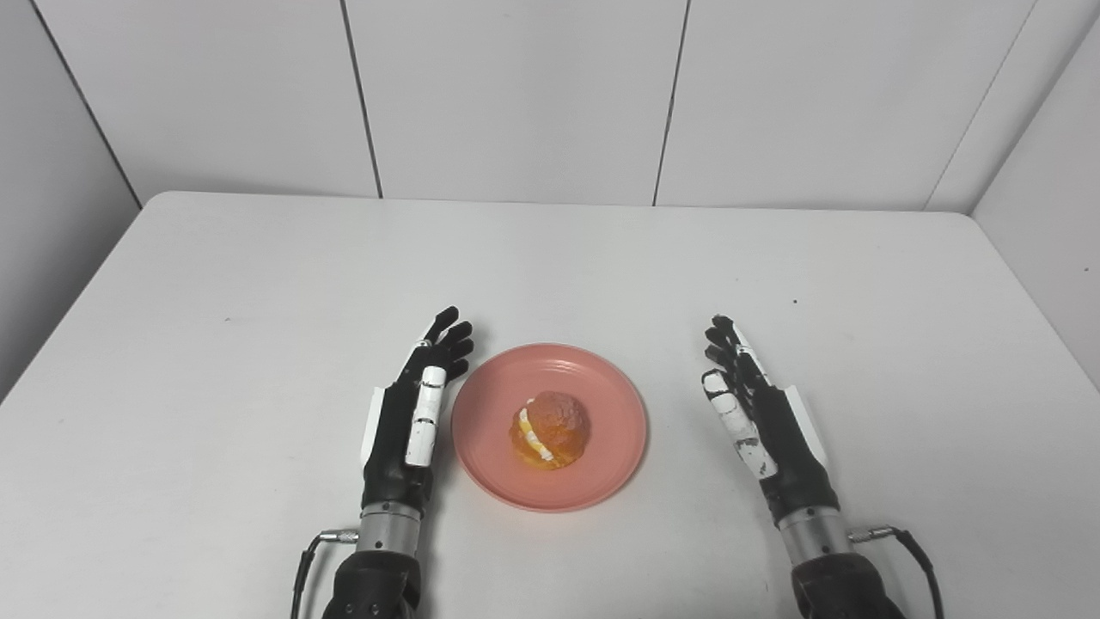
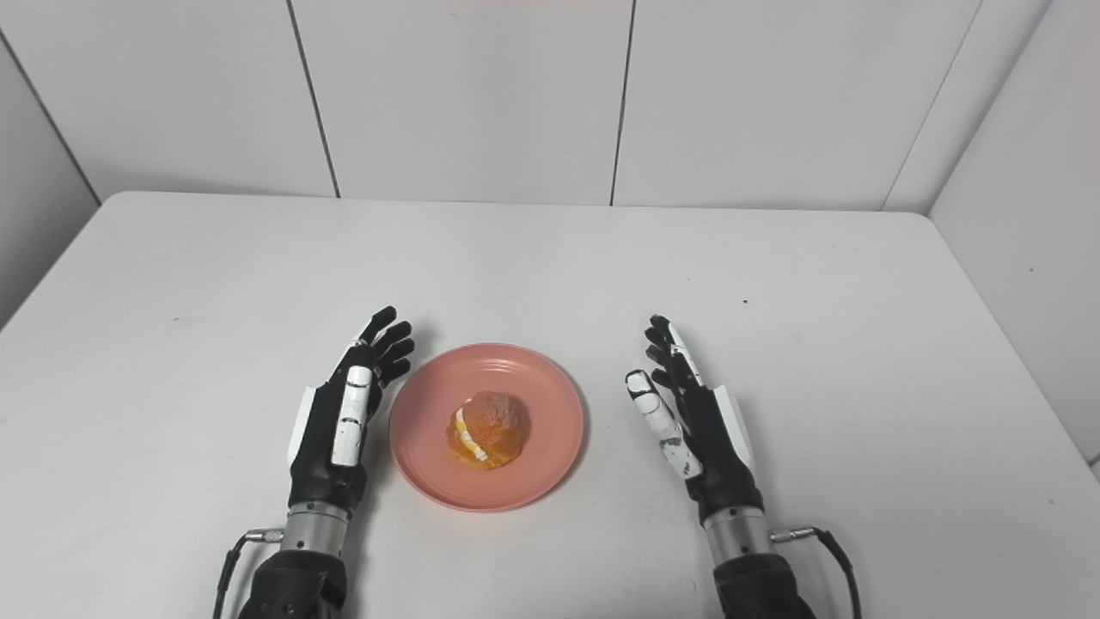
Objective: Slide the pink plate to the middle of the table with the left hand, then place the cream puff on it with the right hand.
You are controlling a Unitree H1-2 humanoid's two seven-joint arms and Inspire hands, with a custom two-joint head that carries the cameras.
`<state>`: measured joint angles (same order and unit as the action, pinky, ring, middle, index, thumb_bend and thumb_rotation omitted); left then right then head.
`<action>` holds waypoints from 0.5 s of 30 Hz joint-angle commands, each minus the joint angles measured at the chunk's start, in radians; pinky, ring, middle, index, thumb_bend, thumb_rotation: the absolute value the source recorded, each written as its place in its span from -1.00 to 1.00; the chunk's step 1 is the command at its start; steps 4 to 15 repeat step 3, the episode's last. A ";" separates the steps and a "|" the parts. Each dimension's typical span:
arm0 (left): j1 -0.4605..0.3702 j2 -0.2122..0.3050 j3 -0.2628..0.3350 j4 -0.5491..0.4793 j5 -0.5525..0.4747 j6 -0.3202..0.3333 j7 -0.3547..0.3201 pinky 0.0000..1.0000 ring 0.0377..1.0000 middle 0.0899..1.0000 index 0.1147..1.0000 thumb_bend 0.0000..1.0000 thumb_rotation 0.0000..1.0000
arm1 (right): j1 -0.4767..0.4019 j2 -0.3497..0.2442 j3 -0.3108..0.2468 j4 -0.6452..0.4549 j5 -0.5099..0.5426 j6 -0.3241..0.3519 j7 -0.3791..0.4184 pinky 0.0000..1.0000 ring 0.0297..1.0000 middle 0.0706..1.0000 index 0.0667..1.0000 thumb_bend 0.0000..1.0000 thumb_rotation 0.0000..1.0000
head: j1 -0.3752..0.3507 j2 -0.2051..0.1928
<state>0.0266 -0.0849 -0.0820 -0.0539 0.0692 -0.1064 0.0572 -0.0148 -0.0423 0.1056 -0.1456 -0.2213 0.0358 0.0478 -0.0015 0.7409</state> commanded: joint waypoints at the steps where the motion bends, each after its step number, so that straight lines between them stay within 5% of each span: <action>1: 0.034 0.008 0.002 0.031 0.000 -0.034 -0.004 0.71 0.70 0.71 0.68 0.29 1.00 | -0.015 0.001 -0.001 -0.013 0.013 -0.037 -0.006 0.79 0.82 0.85 0.88 0.10 1.00 | 0.002 0.002; 15: 0.034 0.007 0.002 0.029 0.001 -0.028 -0.003 0.72 0.71 0.71 0.69 0.29 1.00 | -0.016 0.002 0.001 -0.009 0.019 -0.033 -0.003 0.79 0.83 0.85 0.88 0.07 1.00 | 0.003 0.003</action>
